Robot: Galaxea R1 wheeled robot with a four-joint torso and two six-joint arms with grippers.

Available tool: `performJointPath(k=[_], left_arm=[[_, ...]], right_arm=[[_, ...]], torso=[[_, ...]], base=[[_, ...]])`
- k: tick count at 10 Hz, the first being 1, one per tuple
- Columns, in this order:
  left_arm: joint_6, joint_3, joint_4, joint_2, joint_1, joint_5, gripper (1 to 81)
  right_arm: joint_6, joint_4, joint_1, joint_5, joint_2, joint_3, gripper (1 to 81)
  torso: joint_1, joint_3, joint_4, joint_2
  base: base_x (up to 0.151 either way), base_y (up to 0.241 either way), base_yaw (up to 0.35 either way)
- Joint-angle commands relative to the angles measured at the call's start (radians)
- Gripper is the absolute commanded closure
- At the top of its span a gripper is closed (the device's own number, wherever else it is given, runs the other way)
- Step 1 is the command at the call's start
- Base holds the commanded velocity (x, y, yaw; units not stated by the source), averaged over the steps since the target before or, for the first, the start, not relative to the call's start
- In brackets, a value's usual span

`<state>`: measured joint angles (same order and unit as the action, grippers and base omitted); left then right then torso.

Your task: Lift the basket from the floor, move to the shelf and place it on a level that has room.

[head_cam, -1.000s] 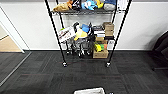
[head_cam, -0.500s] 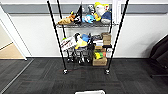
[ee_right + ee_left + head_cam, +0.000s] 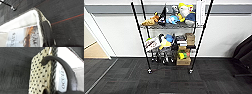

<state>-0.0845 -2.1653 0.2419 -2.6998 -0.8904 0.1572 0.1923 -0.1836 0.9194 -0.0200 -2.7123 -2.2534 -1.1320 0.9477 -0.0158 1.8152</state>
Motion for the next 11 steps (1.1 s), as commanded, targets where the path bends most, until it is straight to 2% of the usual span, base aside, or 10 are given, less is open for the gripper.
performJointPath(k=[1,4,7,8,9,11], left_arm=[[0.005,0.122,-0.001,0.106,0.121,0.019,81.1],[0.005,0.134,-0.003,0.119,0.118,0.021,81.1],[0.0,0.15,0.041,0.15,0.181,0.019,81.1],[-0.001,0.16,0.071,0.155,0.211,0.019,81.1],[-0.001,0.159,0.082,0.152,0.224,0.019,81.1],[-0.001,0.122,0.114,0.13,0.259,0.019,81.1]], right_arm=[[0.006,-0.05,-0.073,0.0,0.141,0.117,81.1],[0.006,-0.077,-0.069,0.026,0.202,0.188,81.1],[0.009,-0.112,-0.148,0.014,0.242,0.256,81.1],[0.01,-0.119,-0.183,0.009,0.242,0.272,81.1],[0.013,-0.131,-0.208,0.008,0.241,0.275,81.1],[0.016,-0.145,-0.26,-0.004,0.23,0.276,81.1]], torso=[[0.061,-0.053,0.0,-0.095],[0.126,-0.106,0.0,-0.195],[0.193,-0.134,0.0,-0.298],[0.216,-0.135,0.0,-0.333],[0.236,-0.115,0.0,-0.364],[0.28,-0.121,0.0,-0.431]], base=[[0.0,0.0,0.0],[0.0,0.0,0.0],[0.0,0.0,0.0],[0.0,0.0,0.0],[0.0,0.0,0.0],[0.0,0.0,0.0]])
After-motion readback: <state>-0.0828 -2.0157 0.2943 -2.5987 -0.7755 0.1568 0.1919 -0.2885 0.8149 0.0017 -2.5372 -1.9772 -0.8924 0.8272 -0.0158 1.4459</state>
